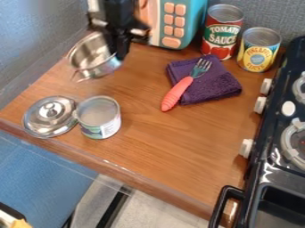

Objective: Put the silver pot right side of the table

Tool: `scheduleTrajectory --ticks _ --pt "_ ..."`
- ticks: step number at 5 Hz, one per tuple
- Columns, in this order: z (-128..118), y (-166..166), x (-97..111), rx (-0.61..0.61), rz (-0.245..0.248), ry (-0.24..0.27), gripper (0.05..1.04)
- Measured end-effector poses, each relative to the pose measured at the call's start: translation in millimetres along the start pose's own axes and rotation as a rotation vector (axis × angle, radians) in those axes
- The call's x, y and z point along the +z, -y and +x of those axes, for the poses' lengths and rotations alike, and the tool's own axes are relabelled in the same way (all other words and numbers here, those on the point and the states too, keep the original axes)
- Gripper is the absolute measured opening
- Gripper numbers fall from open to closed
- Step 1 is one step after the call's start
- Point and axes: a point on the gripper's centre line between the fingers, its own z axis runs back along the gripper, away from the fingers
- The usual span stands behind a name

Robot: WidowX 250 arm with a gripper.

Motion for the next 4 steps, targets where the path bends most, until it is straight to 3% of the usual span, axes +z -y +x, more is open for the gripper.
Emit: scheduleTrajectory --ticks 2,3,4 --pt "-63.5 91.1 31.1 -0.207 -0.038 0.062 0.067" --pt "-88.1 132.6 27.6 -0.281 -0.034 0.058 0.067" --pt "-95.0 154.4 17.7 -0.316 -0.034 0.049 0.067"
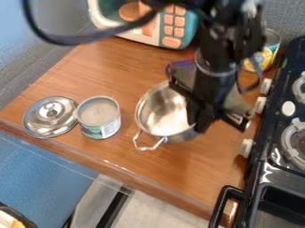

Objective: Put the silver pot right side of the table

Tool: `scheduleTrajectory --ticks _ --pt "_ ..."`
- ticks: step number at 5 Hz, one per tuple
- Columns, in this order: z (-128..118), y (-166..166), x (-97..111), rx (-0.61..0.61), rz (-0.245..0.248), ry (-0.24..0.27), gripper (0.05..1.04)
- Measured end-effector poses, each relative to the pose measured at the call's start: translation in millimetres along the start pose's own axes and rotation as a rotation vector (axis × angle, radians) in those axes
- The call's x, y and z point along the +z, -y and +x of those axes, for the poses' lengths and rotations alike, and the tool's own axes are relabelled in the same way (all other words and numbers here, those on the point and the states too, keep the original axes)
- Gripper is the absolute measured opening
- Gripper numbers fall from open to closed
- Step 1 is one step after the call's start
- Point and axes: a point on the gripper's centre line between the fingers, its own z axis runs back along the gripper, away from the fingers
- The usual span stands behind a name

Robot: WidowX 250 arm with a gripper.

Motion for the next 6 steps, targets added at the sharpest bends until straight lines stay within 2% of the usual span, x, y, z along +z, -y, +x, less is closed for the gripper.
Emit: scheduleTrajectory --ticks 1,2,3,4,5,6 --pt "-3.8 5.0 -25.6 -0.018 0.009 -0.06 0.067" --pt "0.7 7.7 -35.1 -0.026 0.01 -0.082 0.086" --pt "-2.3 9.8 -37.4 -0.045 0.001 -0.102 0.199" --pt "-3.1 10.6 -24.7 -0.046 -0.002 -0.094 0.44" --pt "-3.9 7.3 -5.4 -0.032 -0.007 -0.077 0.752" --pt "-5.4 4.5 5.4 -0.017 -0.015 -0.071 0.991"
